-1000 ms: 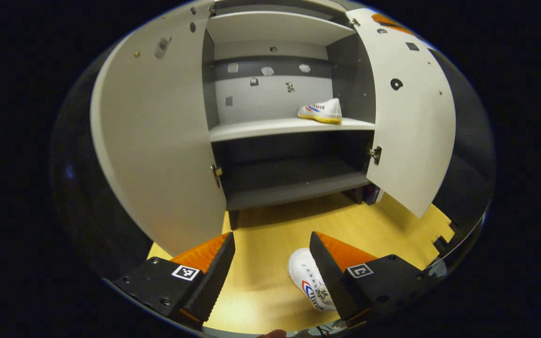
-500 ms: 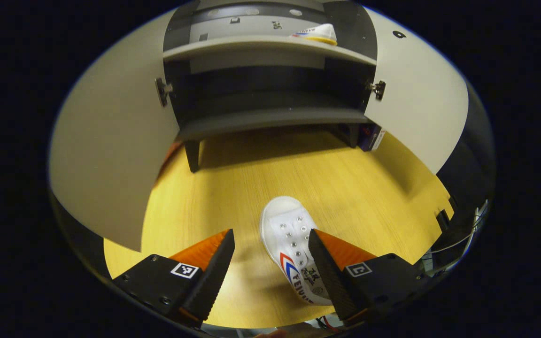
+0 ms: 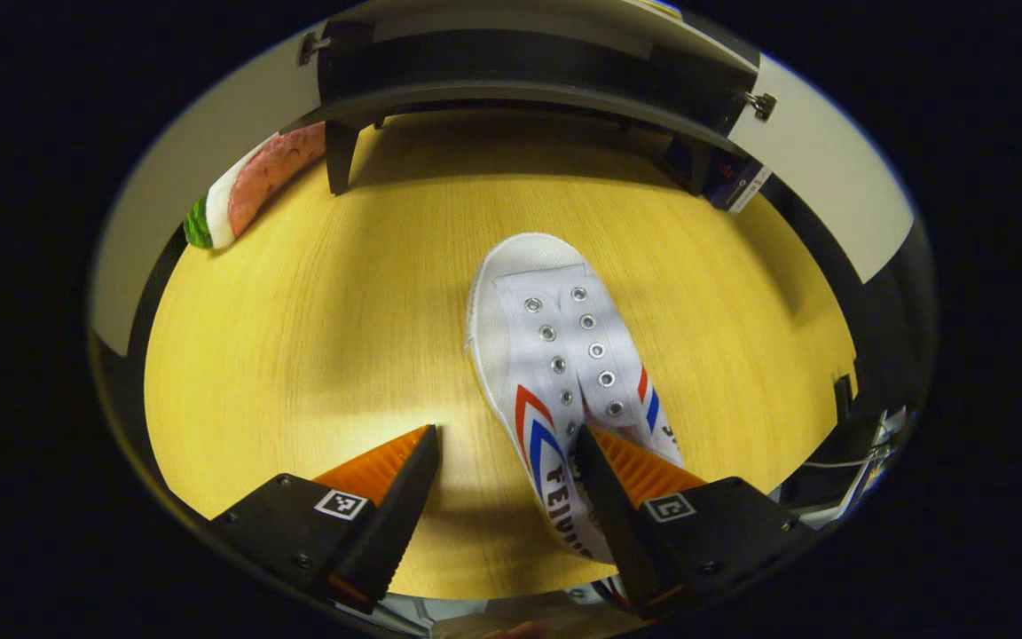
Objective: Grab one shoe with the right hand and put it into the shoe cabinet, grab the other shoe with the left hand and put it into the shoe cabinet; then close the right door with the right hand and the left door with the left hand.
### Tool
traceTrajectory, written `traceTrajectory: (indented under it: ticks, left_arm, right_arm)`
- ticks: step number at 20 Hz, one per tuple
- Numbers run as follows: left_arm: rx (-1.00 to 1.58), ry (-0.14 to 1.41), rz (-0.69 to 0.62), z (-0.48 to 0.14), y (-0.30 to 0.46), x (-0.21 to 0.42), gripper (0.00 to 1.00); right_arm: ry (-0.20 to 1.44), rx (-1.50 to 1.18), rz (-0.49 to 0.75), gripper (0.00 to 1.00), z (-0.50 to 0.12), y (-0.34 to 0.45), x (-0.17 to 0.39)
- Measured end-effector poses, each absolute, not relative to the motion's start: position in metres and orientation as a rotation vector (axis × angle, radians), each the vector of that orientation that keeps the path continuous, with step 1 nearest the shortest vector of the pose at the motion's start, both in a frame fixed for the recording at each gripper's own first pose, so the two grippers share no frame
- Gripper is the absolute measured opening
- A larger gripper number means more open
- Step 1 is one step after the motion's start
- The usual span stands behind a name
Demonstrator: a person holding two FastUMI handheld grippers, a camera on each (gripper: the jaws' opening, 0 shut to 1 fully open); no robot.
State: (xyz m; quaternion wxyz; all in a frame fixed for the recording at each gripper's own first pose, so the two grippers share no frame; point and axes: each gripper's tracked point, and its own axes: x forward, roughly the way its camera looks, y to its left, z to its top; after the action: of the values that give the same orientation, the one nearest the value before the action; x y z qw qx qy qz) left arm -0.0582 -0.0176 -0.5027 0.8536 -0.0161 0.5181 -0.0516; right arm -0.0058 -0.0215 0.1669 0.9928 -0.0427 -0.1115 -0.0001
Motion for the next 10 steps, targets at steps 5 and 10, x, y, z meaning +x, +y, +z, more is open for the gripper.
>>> traceTrajectory:
  ticks: [5, 10]
  left_arm:
    - [-0.274, 1.157, -0.101, -0.509, -0.034, -0.065, 0.75]
    - [-0.374, 1.18, -0.093, -0.509, -0.035, -0.067, 0.31]
  right_arm:
    - [-0.227, -0.104, -0.007, 0.23, 0.163, -0.022, -0.006]
    - [-0.237, -0.119, -0.006, 0.23, 0.164, -0.021, -0.007]
